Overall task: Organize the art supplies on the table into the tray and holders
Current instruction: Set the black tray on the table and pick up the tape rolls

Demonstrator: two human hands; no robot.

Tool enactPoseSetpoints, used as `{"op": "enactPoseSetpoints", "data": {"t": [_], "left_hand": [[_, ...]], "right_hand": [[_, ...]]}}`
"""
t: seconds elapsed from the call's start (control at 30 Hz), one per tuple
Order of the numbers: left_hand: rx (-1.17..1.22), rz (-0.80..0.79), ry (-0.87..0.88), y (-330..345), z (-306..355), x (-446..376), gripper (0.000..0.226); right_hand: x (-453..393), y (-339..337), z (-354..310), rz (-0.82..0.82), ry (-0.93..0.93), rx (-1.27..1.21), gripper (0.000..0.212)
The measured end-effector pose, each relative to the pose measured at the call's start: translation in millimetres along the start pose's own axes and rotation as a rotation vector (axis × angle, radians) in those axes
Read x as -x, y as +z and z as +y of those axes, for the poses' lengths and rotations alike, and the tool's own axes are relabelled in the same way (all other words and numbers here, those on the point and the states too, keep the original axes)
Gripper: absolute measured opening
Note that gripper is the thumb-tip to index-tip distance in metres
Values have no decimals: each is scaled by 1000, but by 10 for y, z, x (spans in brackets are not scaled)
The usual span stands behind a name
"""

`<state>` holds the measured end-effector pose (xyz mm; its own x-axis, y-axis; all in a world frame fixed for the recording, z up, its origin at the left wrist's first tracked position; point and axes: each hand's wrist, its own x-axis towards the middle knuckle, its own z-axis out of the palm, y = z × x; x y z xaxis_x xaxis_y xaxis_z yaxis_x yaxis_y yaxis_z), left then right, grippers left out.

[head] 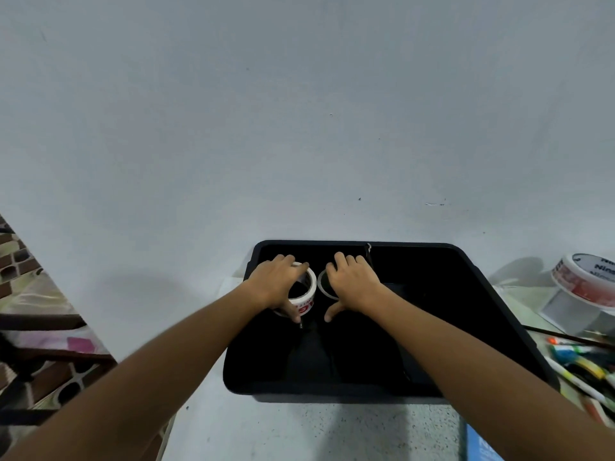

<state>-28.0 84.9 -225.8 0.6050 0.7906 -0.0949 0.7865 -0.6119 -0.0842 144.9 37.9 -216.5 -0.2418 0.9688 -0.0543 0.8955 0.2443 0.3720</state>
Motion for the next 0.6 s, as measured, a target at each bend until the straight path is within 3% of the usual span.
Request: {"op": "enactPoseSetpoints", "data": {"t": [0.2, 0.6], "left_hand": [[-30, 20, -20, 26, 19, 8, 111], [-238, -22, -82, 5, 82, 40, 110]], "right_hand": [[-31, 50, -22, 22, 28, 56, 103], [8, 0, -63, -21, 28, 70, 107]]}}
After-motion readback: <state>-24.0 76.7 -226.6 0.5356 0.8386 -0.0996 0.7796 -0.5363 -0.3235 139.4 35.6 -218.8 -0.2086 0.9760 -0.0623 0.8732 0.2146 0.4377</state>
